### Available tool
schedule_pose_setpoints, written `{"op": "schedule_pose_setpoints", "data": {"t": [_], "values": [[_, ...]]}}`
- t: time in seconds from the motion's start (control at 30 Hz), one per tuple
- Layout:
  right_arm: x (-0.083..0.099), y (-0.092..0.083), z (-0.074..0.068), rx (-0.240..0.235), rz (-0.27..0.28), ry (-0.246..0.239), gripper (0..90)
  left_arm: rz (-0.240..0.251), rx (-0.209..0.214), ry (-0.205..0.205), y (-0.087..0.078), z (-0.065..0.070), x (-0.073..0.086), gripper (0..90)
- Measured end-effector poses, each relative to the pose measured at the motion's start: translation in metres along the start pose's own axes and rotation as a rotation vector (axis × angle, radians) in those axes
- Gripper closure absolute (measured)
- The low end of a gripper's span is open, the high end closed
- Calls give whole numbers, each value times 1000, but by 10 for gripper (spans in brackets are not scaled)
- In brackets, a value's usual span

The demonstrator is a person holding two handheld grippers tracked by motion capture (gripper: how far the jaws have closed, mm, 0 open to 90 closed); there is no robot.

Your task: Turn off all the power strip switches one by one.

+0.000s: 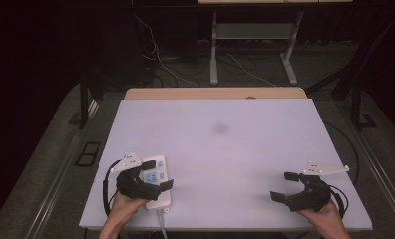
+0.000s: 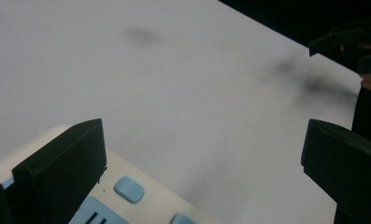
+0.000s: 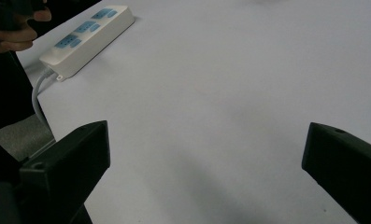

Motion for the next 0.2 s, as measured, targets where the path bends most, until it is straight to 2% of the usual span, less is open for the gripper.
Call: {"op": "schedule_pose_setpoints", "data": {"t": [0.2], "values": [[1, -1, -1, 0, 1, 0, 9, -17, 6, -5, 4, -2, 7, 0]]}}
Point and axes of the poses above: each handheld gripper's, and its own axes: y roughly forward along the jaws, x roughly out of its underside, z roughly to its right, the point moved 3 cm from there along y, roughly forward along the jaws, and after that the axes turned 6 degrees about z, right-handed, at the moved point
